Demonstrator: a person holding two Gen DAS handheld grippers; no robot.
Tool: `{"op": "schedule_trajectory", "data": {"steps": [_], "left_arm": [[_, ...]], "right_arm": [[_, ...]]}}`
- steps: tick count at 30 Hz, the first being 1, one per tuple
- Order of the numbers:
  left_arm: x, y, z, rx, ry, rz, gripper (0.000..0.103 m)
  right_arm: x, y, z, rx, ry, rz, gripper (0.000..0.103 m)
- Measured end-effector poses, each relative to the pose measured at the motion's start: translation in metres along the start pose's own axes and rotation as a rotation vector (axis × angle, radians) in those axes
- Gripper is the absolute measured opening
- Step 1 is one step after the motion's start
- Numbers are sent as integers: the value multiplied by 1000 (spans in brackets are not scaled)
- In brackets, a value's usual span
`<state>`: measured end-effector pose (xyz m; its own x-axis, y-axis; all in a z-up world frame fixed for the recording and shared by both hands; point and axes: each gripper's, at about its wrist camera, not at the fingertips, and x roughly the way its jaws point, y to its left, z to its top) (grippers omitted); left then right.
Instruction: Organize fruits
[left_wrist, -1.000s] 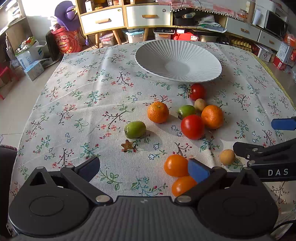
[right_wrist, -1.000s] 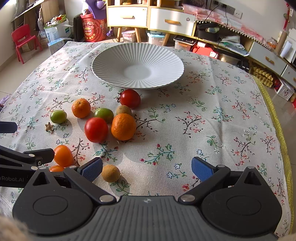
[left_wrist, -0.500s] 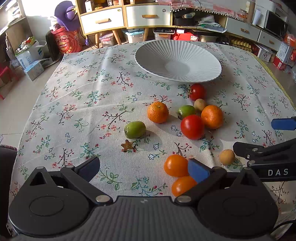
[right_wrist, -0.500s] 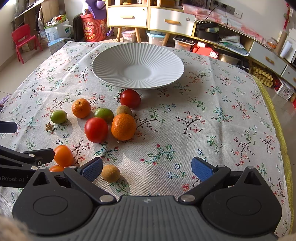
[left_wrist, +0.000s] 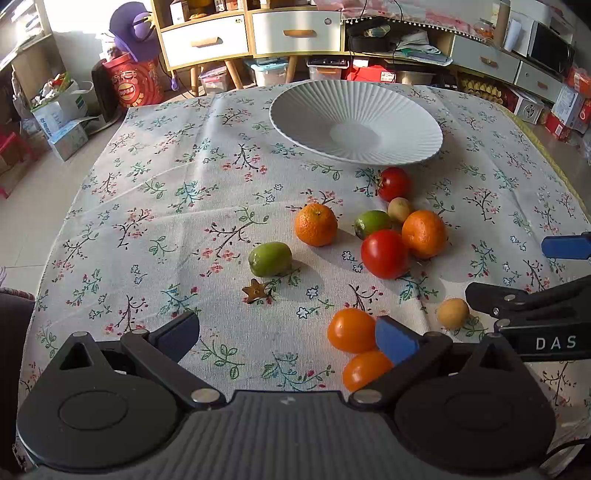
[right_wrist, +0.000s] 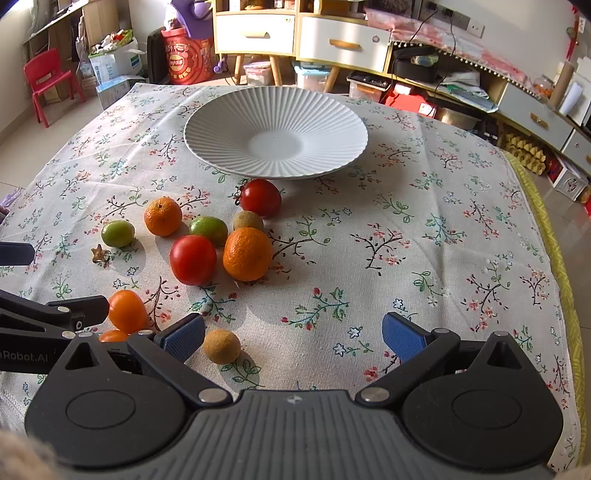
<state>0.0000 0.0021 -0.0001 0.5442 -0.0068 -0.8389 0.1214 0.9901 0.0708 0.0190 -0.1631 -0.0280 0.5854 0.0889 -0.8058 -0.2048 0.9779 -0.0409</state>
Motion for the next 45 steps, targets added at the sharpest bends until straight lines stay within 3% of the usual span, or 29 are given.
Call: {"op": "schedule_trajectory", "data": {"steps": [13,23,30,37,41,45], "left_arm": [[2,5,0,-12,-7,15,100],[11,28,-8,-28,-111,57,100],[24,46,-13,-15,-130,-43,100],[37,53,-15,-12,-158,-62,100],[45,56,-12,-5,-197,-131,94],[56,54,-8,19,-219,-195,80]], "right_arm": [[1,-4,2,9,0,-5,102],[15,-12,-3,12,-22,42,102],[21,-10,-5,-37,-59,90,103],[34,-13,-6,-58,-74,110,102],[44,-18,-2,-22,-78,143,96],[47,-17,-3,-32,-112,157,89]]}}
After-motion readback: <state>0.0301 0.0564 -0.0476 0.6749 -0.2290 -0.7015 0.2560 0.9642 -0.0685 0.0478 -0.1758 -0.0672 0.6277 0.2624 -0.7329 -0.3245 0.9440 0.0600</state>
